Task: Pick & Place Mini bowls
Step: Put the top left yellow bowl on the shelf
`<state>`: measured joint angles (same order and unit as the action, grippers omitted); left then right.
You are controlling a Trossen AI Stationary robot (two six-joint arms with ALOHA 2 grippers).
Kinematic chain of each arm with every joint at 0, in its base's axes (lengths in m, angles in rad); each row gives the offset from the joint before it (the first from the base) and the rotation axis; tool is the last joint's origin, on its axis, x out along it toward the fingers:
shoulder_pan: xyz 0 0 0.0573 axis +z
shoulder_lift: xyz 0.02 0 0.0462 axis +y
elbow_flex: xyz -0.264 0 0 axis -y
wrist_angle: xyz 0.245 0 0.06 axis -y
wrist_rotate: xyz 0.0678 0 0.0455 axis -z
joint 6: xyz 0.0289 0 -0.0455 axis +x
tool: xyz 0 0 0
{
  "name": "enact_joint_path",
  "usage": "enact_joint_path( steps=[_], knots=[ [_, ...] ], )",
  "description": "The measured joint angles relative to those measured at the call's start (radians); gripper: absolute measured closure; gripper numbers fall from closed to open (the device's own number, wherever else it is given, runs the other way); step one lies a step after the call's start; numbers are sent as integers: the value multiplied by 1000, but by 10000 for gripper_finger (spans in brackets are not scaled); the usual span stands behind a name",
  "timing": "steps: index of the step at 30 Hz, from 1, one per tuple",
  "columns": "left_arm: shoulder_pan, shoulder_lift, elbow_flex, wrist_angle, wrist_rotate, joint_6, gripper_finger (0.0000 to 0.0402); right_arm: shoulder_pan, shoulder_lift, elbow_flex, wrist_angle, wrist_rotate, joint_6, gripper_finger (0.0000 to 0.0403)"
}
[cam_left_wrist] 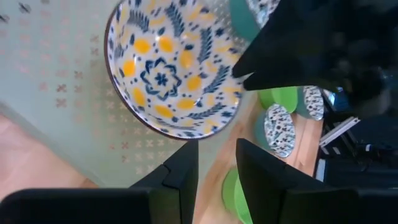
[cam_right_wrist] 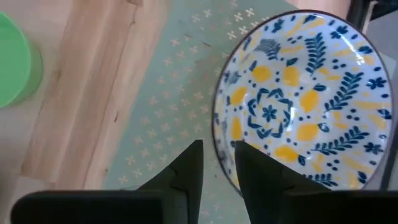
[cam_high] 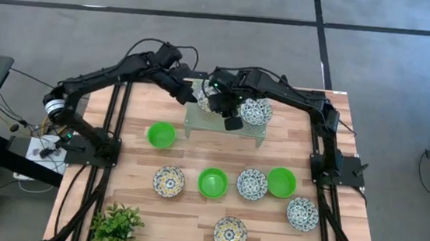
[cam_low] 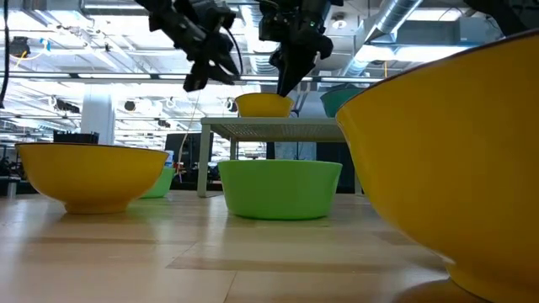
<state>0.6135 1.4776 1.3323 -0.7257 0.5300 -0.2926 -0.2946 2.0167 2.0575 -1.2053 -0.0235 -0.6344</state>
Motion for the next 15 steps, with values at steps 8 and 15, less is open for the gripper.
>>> enact_joint_path(
  steps=[8, 15],
  knots=[
    [0, -152, 0, -6, -5, -3, 293, 5, 0, -1, -9, -3, 23, 333],
    [0, -305, 0, -7, -8, -3, 293, 4, 4, -38, 36, -3, 10, 320]
  ],
)
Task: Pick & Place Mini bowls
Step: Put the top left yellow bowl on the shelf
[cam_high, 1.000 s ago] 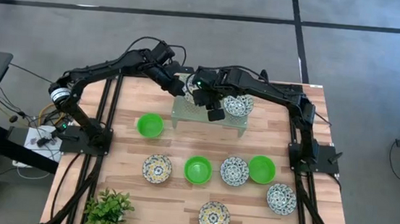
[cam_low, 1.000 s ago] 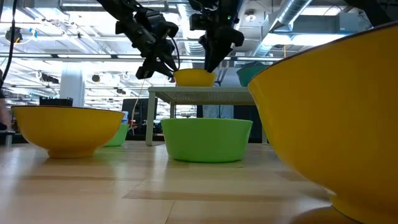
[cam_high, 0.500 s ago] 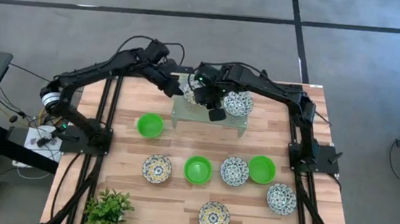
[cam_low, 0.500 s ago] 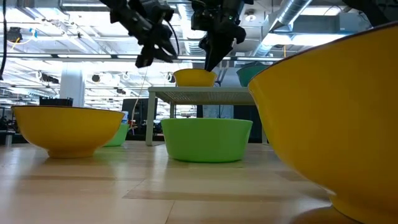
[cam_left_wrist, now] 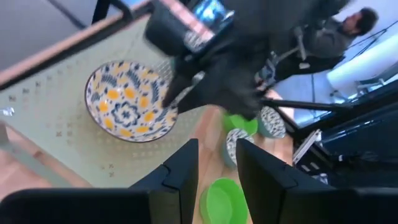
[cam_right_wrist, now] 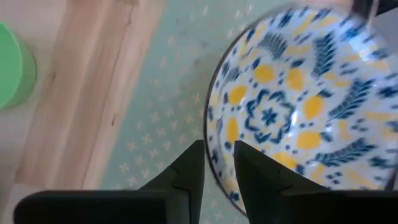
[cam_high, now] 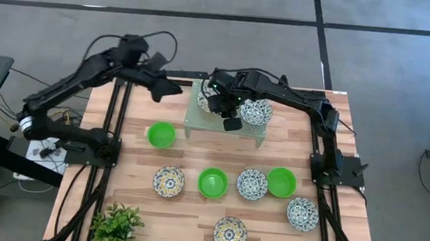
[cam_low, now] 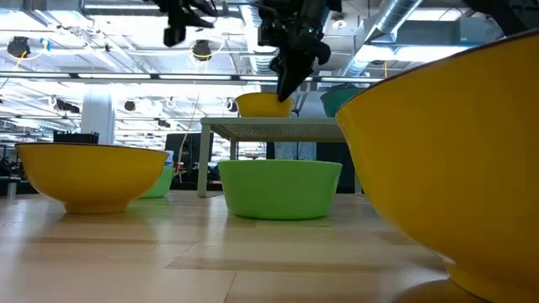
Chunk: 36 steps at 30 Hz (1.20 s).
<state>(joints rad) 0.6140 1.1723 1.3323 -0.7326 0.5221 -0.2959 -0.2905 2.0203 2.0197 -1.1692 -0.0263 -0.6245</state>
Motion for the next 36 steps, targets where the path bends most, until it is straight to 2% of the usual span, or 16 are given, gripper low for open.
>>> enact_joint_path(
  steps=[4, 10, 15, 20, 24, 36],
  knots=[
    [0, -74, 0, 0, -58, 0, 293, 0, -4, 2, 4, 0, -2, 333],
    [0, -140, 0, 0, -97, 0, 293, 0, -8, 4, 1, 15, -9, 392],
    [0, -156, -6, 0, -103, 0, 293, 5, -10, 4, -35, 50, -6, 382],
    [0, -155, -47, -1, -103, 0, 293, 19, -10, 5, -60, 80, -6, 396],
    [0, -142, -75, -1, -103, 0, 293, 32, -9, 3, -91, 158, 22, 390],
    [0, -135, -150, 1, -103, 0, 293, 59, -24, 2, -168, 164, 60, 392]
  ],
)
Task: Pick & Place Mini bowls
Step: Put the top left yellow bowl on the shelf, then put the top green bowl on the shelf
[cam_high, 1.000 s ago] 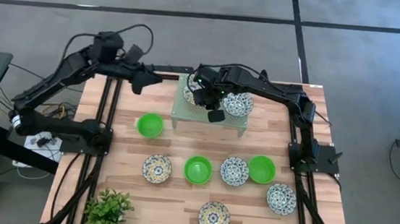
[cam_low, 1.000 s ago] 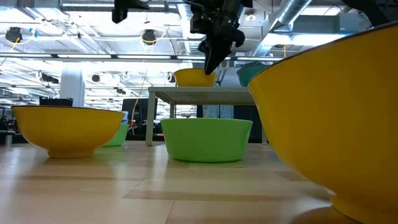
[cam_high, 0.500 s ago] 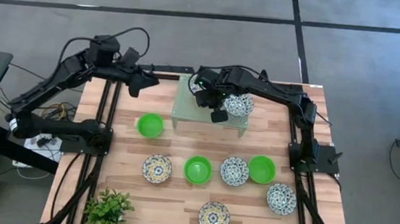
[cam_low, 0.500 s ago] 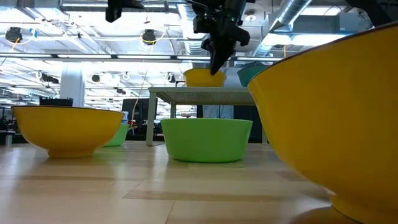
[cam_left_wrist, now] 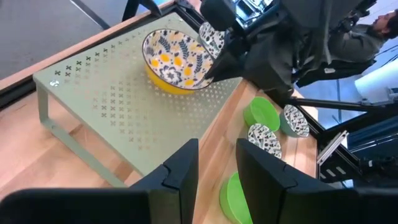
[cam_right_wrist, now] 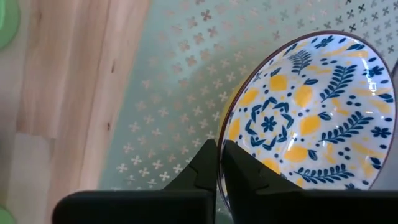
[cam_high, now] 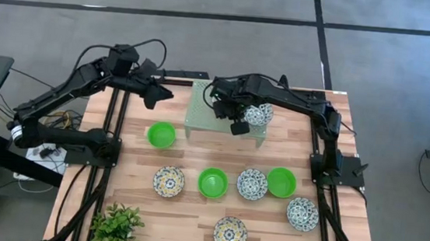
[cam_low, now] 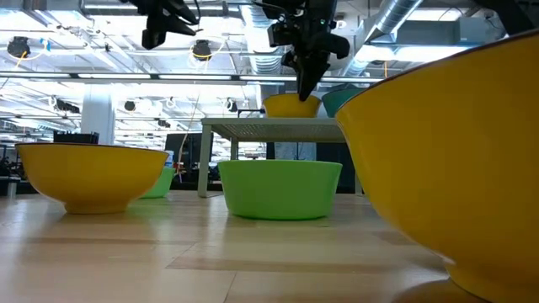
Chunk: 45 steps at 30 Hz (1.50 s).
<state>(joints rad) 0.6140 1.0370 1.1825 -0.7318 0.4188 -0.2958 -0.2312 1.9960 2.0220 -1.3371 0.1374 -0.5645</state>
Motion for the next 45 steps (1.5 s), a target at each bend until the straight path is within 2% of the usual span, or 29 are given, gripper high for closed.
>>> enact_joint_path(
  steps=[12, 16, 26, 32, 37, 41, 45],
  knots=[
    [0, 0, -2, 0, 0, 3, 293, 20, 2, -2, 30, -36, 55, 376],
    [0, 0, -2, -7, 0, 11, 293, 28, 2, -2, 35, -40, 69, 358],
    [-37, 0, -4, -185, -1, 248, 293, 55, -1, -2, 40, -28, 64, 307],
    [-112, 0, -105, -184, -4, 233, 293, 67, -46, 14, 45, -9, 95, 291],
    [-180, 0, -237, -186, -49, 185, 293, 67, -130, 14, 62, -45, 97, 283],
    [-250, 0, -342, -186, -125, 186, 293, 54, -198, 14, 62, -144, 121, 275],
    [-333, 0, -417, -169, -133, 190, 293, 16, -244, -10, 71, -452, 87, 271]
  ],
)
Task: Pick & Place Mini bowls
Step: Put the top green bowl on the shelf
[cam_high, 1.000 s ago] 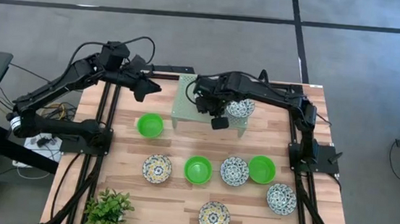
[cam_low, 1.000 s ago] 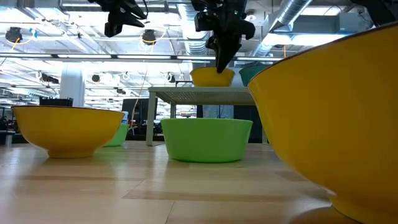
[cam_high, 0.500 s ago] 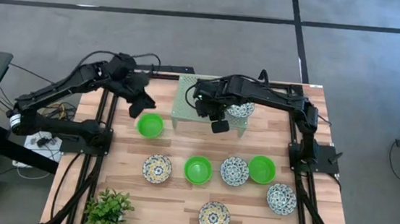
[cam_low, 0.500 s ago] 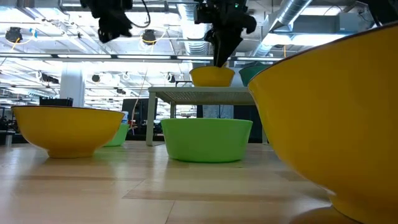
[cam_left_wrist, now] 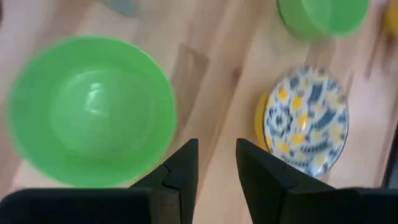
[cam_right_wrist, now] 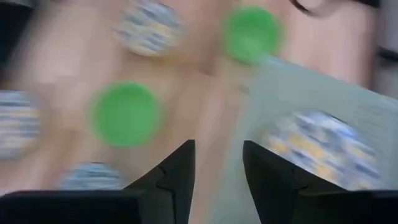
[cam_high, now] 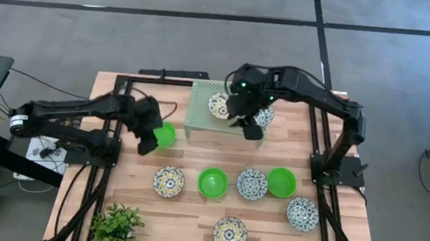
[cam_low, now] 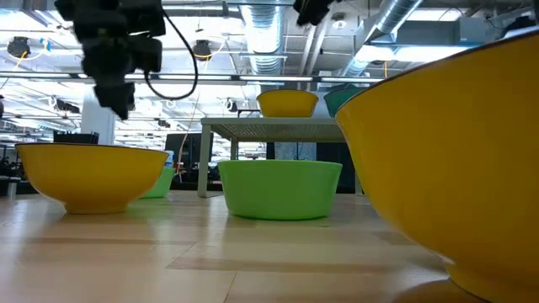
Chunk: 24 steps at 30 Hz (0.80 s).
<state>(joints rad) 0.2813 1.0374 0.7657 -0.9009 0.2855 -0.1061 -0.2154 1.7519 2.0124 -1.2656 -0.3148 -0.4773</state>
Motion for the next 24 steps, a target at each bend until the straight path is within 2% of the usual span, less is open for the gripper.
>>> enact_joint_path(
  steps=[3, 4, 6, 8, 12, 18, 21, 24],
  knots=[
    [-74, 0, -41, 32, -40, 38, 293, -20, -22, -79, 57, -230, -41, 270],
    [-96, 0, -54, 56, -74, 38, 293, -22, -28, -111, 78, -265, -45, 270],
    [-134, 9, -61, 81, -116, 24, 293, -21, -40, -166, 114, -268, -42, 270],
    [-158, 20, -61, 81, -141, 16, 293, -14, -45, -205, 139, -218, -10, 270],
    [-174, 51, -61, 79, -183, -2, 292, -4, -59, -217, 128, -48, 70, 269],
    [-175, 129, -61, 135, -203, 33, 262, 34, -198, -216, 83, 78, 151, 270],
    [-173, 169, -61, 171, -238, 54, 241, 68, -275, -217, 60, 246, 207, 270],
    [-167, 197, -61, 167, -241, 55, 222, 96, -351, -296, 57, 415, 309, 271]
  ],
)
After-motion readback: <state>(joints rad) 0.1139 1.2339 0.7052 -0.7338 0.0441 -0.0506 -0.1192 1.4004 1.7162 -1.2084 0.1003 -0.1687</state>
